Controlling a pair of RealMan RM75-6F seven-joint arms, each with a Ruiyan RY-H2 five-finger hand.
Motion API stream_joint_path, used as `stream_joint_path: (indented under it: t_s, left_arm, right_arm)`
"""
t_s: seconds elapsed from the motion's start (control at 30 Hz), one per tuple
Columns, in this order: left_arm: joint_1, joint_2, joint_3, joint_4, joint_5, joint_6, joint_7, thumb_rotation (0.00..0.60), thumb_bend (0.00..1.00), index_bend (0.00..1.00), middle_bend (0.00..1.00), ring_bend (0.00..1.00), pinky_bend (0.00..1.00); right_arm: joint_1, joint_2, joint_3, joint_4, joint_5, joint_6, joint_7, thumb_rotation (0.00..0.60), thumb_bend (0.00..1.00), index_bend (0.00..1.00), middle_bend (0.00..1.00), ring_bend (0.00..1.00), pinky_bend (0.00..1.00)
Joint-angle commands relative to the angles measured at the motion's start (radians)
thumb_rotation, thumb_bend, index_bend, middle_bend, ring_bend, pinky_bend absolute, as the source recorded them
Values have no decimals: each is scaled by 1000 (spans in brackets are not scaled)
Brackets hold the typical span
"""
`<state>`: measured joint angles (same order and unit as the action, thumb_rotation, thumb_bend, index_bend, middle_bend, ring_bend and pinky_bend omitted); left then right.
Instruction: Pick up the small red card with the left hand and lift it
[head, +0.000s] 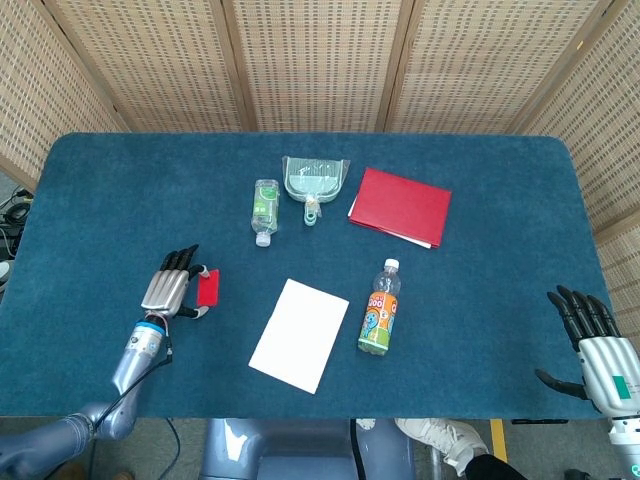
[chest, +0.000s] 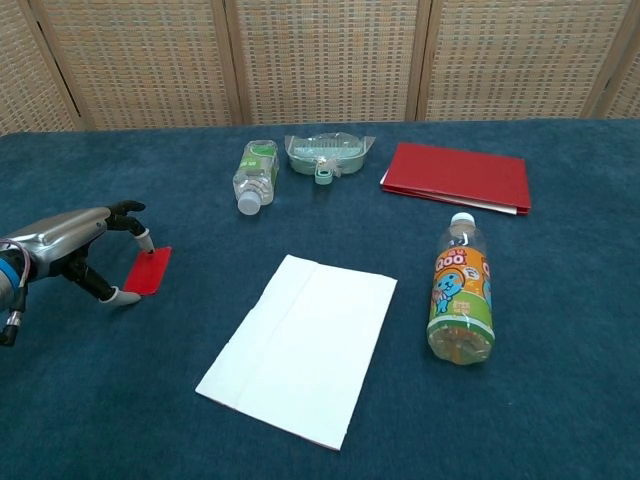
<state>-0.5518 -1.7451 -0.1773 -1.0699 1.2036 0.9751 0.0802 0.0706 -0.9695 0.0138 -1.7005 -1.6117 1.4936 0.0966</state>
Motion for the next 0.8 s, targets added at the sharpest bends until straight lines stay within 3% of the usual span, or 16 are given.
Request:
stream_joint_path:
  t_s: [0.03,0.27,0.47,0.67,0.8]
  left_arm:
    - [-4,4,-6,3,1,5,1,600,222,355,0,0,0]
    - [-4,37,-23,-41,7,32,-11,600,220,356,0,0,0]
    - [13,91,-8,-128,19,44,-12,600,216,355,0,0,0]
    - [26,161,23,-247,-15,14,65,600,215,356,0,0,0]
    - [21,151,37,-257,-35,10,131,600,214,357,0,0,0]
  right_arm:
    - [0,0,0,0,0,-1,-1,600,0,0,0,0,0]
    - [-1,1,0,0,1,1,1,600,0,0,0,0,0]
    - [0,1,-1,-1,0,1,1,600,0,0,0,0,0]
    - [0,0,-2,-3,-1,0,-3,600,0,0,0,0,0]
    - [0,0,-2,-3,-1,-1,-4,600,0,0,0,0,0]
